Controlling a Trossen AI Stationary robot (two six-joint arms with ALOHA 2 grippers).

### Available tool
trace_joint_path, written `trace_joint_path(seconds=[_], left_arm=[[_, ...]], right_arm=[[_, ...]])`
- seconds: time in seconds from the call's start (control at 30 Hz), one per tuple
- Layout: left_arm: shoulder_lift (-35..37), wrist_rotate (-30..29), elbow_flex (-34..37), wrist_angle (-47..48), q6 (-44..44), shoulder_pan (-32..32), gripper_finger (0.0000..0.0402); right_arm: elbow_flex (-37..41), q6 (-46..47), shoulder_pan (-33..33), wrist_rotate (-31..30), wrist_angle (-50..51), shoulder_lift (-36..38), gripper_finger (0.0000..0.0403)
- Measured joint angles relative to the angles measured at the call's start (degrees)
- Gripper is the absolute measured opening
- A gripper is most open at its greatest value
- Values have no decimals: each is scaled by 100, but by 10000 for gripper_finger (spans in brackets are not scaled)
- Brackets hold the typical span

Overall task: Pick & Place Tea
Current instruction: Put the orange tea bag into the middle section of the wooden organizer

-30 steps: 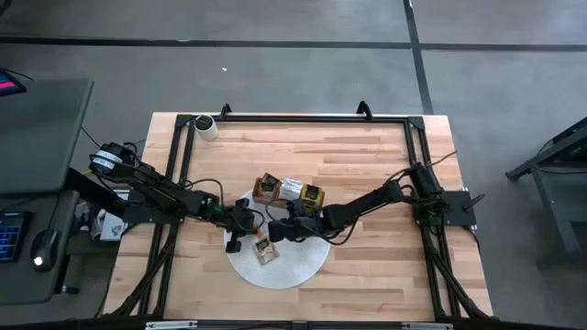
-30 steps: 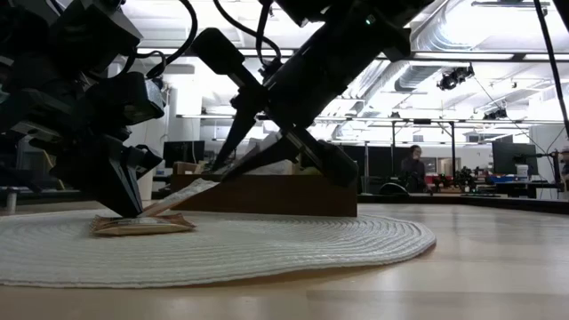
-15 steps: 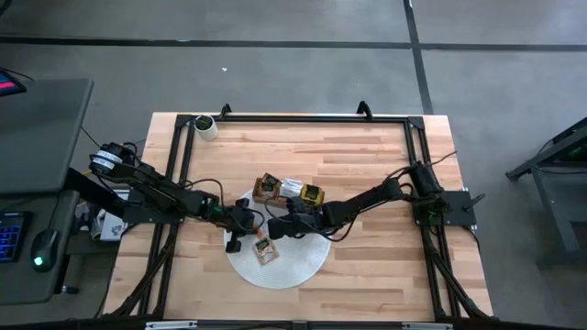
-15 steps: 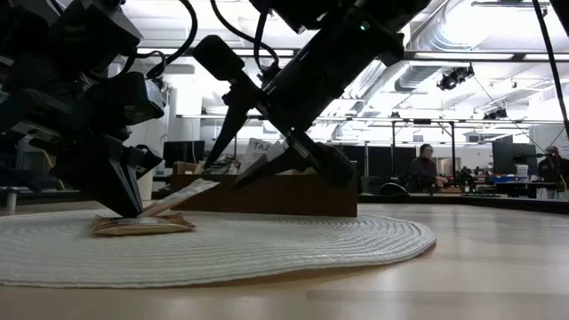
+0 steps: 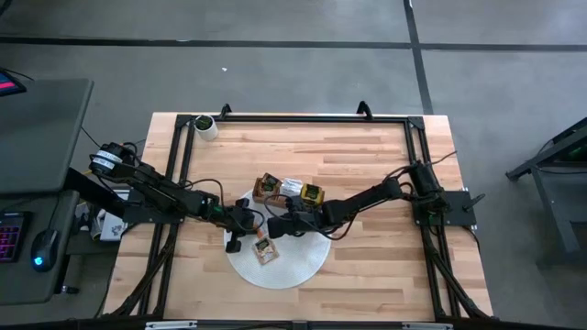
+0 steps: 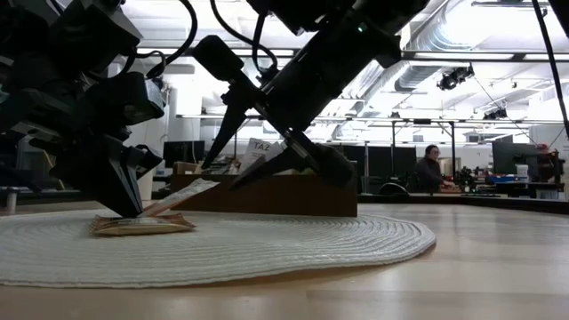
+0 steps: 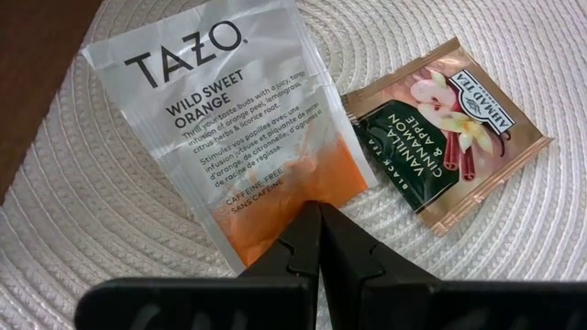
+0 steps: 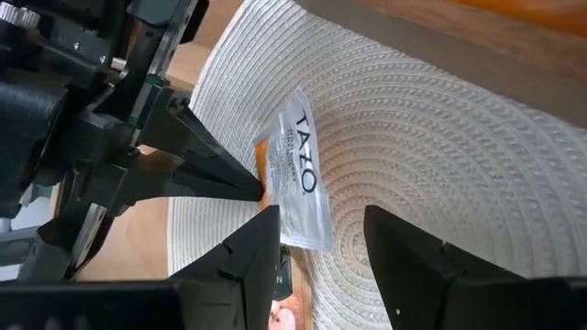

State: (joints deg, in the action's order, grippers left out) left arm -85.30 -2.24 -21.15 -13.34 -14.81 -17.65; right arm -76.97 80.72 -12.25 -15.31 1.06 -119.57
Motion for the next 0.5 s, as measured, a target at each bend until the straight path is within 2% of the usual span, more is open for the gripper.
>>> trace_joint_path(seconds=[0.23, 0.5], left_arm=[[0, -8, 0, 1, 10, -2, 0], [0, -9, 2, 2, 2, -2, 0]], right_arm=[[0, 152, 54, 271, -90, -151, 156], [-2, 134, 105, 248, -109, -153, 149]])
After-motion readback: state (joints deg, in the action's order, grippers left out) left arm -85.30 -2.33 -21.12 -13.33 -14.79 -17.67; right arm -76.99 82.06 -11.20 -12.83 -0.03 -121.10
